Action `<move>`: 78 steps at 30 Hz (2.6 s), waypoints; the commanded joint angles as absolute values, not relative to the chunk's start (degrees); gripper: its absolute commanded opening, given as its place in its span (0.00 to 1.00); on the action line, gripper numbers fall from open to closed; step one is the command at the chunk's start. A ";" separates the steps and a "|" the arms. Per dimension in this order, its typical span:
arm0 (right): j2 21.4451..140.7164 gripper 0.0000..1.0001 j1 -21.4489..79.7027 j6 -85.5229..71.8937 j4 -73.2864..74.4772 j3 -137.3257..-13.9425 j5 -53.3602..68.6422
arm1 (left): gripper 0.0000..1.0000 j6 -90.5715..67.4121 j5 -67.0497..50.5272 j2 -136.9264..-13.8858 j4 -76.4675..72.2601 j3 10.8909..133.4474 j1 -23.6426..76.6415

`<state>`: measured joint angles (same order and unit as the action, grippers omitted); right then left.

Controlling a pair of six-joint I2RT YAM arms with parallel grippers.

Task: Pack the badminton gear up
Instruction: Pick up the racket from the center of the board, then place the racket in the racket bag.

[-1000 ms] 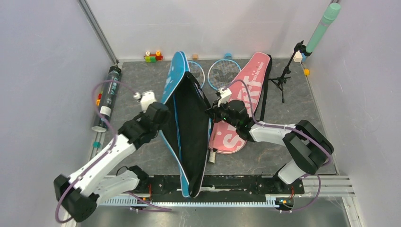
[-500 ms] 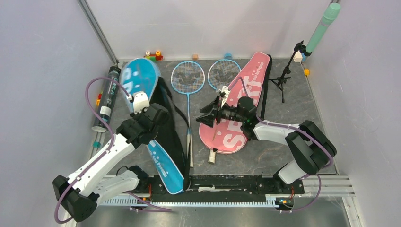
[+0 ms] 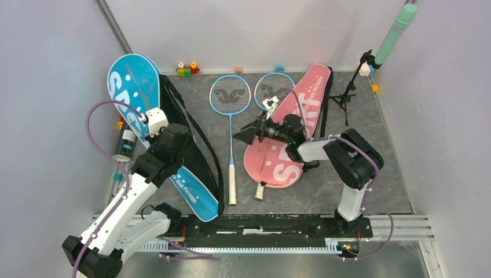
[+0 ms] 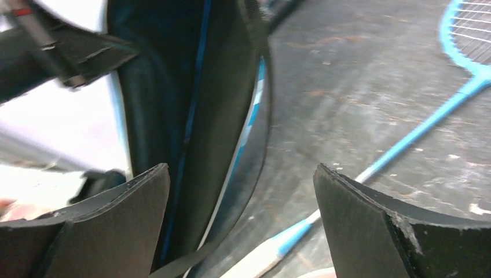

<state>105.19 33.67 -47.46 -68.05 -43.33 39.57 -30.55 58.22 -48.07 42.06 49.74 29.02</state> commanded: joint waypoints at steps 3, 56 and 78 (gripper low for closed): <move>107.78 0.98 40.86 -26.26 -35.73 -55.78 8.41 | 0.02 -24.35 46.08 -48.76 26.38 43.87 21.48; 83.94 0.00 53.34 10.28 -9.88 -66.17 -22.39 | 0.02 -26.74 31.11 -61.87 16.68 49.12 17.89; 79.36 0.00 58.94 7.59 -11.96 -36.93 -14.16 | 0.02 -23.89 13.22 -69.64 14.66 54.72 15.93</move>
<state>76.66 57.32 8.60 -4.16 -35.20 -17.56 -27.35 20.75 -70.63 19.25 53.76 16.08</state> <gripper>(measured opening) 0.021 0.055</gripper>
